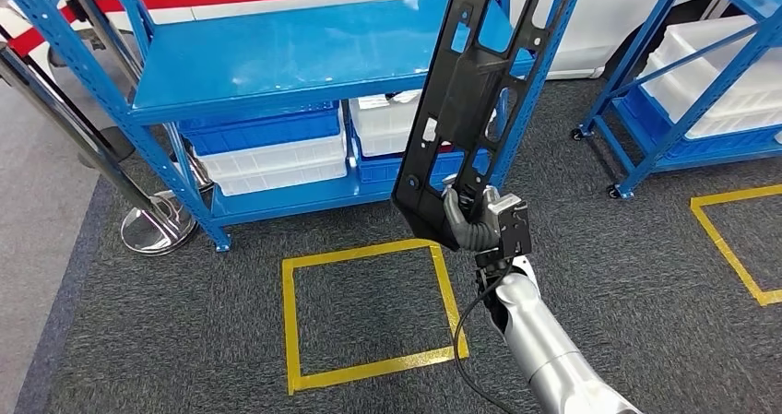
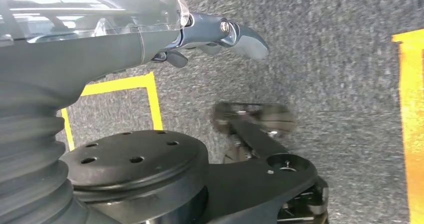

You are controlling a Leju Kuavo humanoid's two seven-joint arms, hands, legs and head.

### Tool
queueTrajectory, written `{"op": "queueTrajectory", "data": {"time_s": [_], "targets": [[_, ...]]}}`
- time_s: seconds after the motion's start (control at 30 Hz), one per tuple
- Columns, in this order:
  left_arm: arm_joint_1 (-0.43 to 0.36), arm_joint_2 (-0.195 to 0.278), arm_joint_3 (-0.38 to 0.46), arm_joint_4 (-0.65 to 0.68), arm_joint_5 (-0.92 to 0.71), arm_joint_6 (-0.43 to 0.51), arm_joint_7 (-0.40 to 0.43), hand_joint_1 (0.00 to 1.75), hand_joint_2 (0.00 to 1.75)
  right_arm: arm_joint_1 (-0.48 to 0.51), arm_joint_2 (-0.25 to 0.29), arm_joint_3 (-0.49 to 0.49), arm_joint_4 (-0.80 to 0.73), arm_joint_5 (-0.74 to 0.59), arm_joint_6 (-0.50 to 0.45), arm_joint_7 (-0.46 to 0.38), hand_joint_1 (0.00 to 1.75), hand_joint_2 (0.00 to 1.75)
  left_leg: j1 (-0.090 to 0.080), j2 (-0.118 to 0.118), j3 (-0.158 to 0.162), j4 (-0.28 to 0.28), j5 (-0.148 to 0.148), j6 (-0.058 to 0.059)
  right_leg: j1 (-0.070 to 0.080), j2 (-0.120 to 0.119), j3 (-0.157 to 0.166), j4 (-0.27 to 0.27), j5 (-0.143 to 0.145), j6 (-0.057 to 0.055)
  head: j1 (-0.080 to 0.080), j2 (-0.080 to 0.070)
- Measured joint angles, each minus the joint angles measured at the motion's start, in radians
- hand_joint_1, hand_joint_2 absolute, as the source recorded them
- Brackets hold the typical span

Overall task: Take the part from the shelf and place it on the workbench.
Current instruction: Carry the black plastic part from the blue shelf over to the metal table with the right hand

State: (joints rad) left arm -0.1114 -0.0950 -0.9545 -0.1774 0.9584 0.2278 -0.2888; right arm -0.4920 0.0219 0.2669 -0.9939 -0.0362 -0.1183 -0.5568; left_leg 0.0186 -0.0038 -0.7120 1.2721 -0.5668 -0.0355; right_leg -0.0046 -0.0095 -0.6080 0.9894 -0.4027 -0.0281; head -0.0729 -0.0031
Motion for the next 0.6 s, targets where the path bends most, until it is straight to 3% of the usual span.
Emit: {"op": "queueTrajectory", "data": {"time_s": [0.03,0.07,0.1,0.13,0.17,0.23,0.3,0.33,0.37,0.4,0.47,0.5,0.53,0.57,0.6], "targets": [[-0.002,0.001,-0.001,0.0,-0.001,0.0,0.002,0.0,1.75,0.007,-0.002,-0.006,-0.009,0.0,-0.005,0.002,1.75,1.75,0.0,0.0,0.01,0.025,0.01,-0.002,0.0,-0.001,-0.017,0.006,0.009,0.001,0.0,0.0],[-0.005,0.002,-0.002,0.0,-0.003,0.001,0.005,0.0,1.75,0.014,-0.005,-0.015,-0.021,0.0,-0.01,0.006,1.75,1.75,0.001,0.0,0.036,0.015,0.038,-0.002,0.0,-0.002,-0.034,0.013,0.018,0.003,0.0,0.0],[-0.009,0.003,-0.004,0.0,-0.004,0.001,0.008,0.0,1.75,0.021,-0.011,-0.024,-0.035,-0.002,-0.014,0.01,1.75,1.75,0.001,0.0,0.077,-0.028,0.066,-0.001,0.0,-0.002,-0.051,0.021,0.026,0.006,0.0,0.0],[-0.013,0.004,-0.005,0.0,-0.007,0.002,0.011,0.0,1.75,0.029,-0.018,-0.035,-0.053,-0.003,-0.017,0.016,1.75,1.75,0.0,0.0,0.13,-0.096,0.074,0.001,0.001,-0.002,-0.066,0.028,0.034,0.01,0.0,0.0],[-0.018,0.004,-0.006,0.0,-0.01,0.002,0.014,0.0,1.75,0.04,-0.028,-0.049,-0.076,-0.006,-0.019,0.021,1.75,1.75,-0.002,-0.002,0.18,-0.167,0.067,0.006,0.001,-0.003,-0.078,0.034,0.042,0.015,0.0,0.0],[-0.024,0.005,-0.012,0.0,-0.02,-0.001,0.021,0.0,1.75,0.065,-0.048,-0.078,-0.12,-0.009,-0.021,0.027,1.75,1.75,-0.008,-0.006,0.229,-0.254,0.042,0.018,0.002,-0.006,-0.086,0.035,0.061,0.027,0.001,0.0],[-0.024,0.007,-0.021,0.0,-0.026,-0.006,0.025,0.0,1.75,0.092,-0.065,-0.104,-0.152,-0.012,-0.022,0.028,1.75,1.75,-0.009,-0.005,0.22,-0.267,0.056,0.033,0.0,-0.005,-0.089,0.028,0.077,0.039,0.001,0.0],[-0.024,0.007,-0.026,0.0,-0.029,-0.008,0.027,0.0,1.75,0.107,-0.073,-0.115,-0.165,-0.014,-0.021,0.028,1.75,1.75,-0.008,-0.002,0.212,-0.27,0.067,0.041,-0.002,-0.002,-0.096,0.033,0.065,0.045,0.001,0.0],[-0.023,0.008,-0.029,0.0,-0.031,-0.009,0.029,0.0,1.75,0.123,-0.08,-0.125,-0.177,-0.016,-0.021,0.028,1.75,1.75,-0.006,0.001,0.2,-0.272,0.082,0.05,-0.004,0.001,-0.105,0.052,0.031,0.05,0.001,0.0],[-0.023,0.008,-0.032,0.0,-0.033,-0.01,0.029,0.0,1.75,0.138,-0.085,-0.133,-0.187,-0.017,-0.02,0.028,1.75,1.75,-0.004,0.004,0.186,-0.273,0.097,0.056,-0.007,0.004,-0.118,0.092,-0.023,0.055,0.001,0.0],[-0.024,0.008,-0.035,0.0,-0.036,-0.012,0.03,0.0,1.75,0.157,-0.091,-0.143,-0.202,-0.018,-0.019,0.028,1.75,1.75,-0.005,0.006,0.151,-0.272,0.125,0.06,-0.01,0.006,-0.143,0.216,-0.131,0.062,0.001,0.0],[-0.025,0.008,-0.037,0.0,-0.036,-0.012,0.03,0.0,1.75,0.161,-0.091,-0.146,-0.205,-0.018,-0.018,0.028,1.75,1.75,-0.005,0.008,0.132,-0.271,0.139,0.059,-0.012,0.006,-0.147,0.277,-0.152,0.067,0.001,0.0],[-0.025,0.008,-0.039,0.0,-0.036,-0.013,0.029,0.0,1.75,0.164,-0.092,-0.149,-0.207,-0.018,-0.017,0.028,1.75,1.75,-0.005,0.009,0.112,-0.269,0.153,0.058,-0.015,0.006,-0.141,0.316,-0.144,0.07,0.001,0.0],[-0.026,0.008,-0.042,0.0,-0.036,-0.014,0.028,0.0,1.75,0.164,-0.092,-0.15,-0.207,-0.017,-0.014,0.028,1.75,1.75,-0.005,0.01,0.092,-0.266,0.166,0.055,-0.019,0.006,-0.122,0.328,-0.116,0.074,0.001,0.0],[-0.026,0.008,-0.045,0.0,-0.036,-0.015,0.026,0.0,1.75,0.162,-0.091,-0.151,-0.206,-0.015,-0.011,0.028,1.75,1.75,-0.004,0.011,0.073,-0.263,0.179,0.051,-0.023,0.006,-0.085,0.306,-0.084,0.076,0.001,0.0]]}}
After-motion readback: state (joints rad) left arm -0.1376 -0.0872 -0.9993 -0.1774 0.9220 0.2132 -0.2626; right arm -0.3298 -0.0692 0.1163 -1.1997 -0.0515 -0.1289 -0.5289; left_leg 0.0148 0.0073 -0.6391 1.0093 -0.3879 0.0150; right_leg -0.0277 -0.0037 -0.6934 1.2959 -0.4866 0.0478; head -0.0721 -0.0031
